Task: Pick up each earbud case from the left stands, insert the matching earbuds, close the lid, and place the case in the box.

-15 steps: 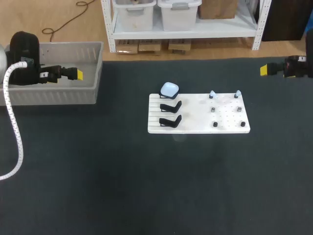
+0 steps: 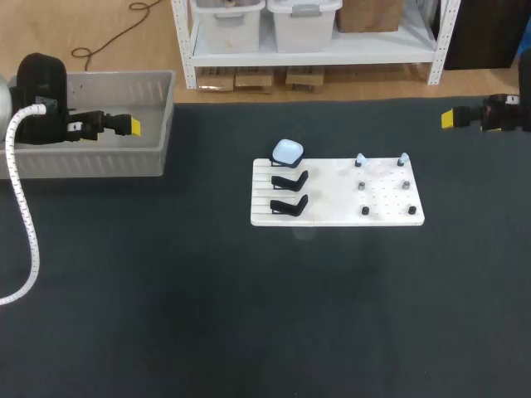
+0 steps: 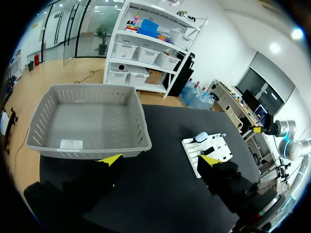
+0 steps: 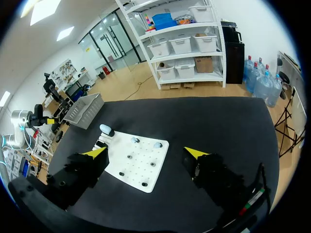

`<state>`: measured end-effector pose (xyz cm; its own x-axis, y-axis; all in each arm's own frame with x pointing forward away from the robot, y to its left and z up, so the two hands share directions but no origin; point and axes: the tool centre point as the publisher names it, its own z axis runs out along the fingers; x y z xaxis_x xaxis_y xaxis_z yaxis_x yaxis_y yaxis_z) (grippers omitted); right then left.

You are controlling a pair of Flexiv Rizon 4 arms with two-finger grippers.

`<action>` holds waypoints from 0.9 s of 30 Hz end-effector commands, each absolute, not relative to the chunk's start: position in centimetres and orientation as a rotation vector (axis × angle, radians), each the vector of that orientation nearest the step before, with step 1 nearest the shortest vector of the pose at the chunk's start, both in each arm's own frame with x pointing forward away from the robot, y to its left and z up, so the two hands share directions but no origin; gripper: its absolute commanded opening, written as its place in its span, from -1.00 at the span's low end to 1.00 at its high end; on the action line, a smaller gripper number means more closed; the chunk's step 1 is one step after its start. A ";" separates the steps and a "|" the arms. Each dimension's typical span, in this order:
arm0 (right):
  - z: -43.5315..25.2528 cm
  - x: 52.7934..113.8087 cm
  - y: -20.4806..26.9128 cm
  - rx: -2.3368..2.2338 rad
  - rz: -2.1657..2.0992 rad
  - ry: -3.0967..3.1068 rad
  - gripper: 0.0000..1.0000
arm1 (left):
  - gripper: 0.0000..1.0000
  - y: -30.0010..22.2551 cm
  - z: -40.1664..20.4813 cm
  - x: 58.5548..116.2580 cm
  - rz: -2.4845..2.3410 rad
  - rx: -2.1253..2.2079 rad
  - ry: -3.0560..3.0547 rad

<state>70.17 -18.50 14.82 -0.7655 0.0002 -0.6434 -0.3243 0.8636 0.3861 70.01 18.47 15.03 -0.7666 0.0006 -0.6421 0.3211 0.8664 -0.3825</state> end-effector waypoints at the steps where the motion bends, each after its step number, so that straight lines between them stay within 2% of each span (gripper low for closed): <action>1: 14.9 70.1 -18.5 -0.233 0.640 2.372 1.00 | 1.00 18.4 15.1 70.0 -0.631 0.230 2.380; 11: 14.9 70.1 -18.5 -0.233 0.640 2.372 1.00 | 1.00 18.4 15.1 70.0 -0.631 0.230 2.380; 18: 14.9 70.1 -18.5 -0.233 0.640 2.372 1.00 | 1.00 17.7 16.3 70.0 -0.699 0.404 2.289; 27: 14.9 70.1 -18.5 -0.233 0.640 2.372 1.00 | 1.00 16.0 18.1 70.5 -0.823 0.833 2.082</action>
<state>70.17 -18.49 14.81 -0.7655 0.0002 -0.6434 -0.3243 0.8635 0.3862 70.32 15.61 18.14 -0.6085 0.2428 -0.7555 0.6013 0.7624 -0.2393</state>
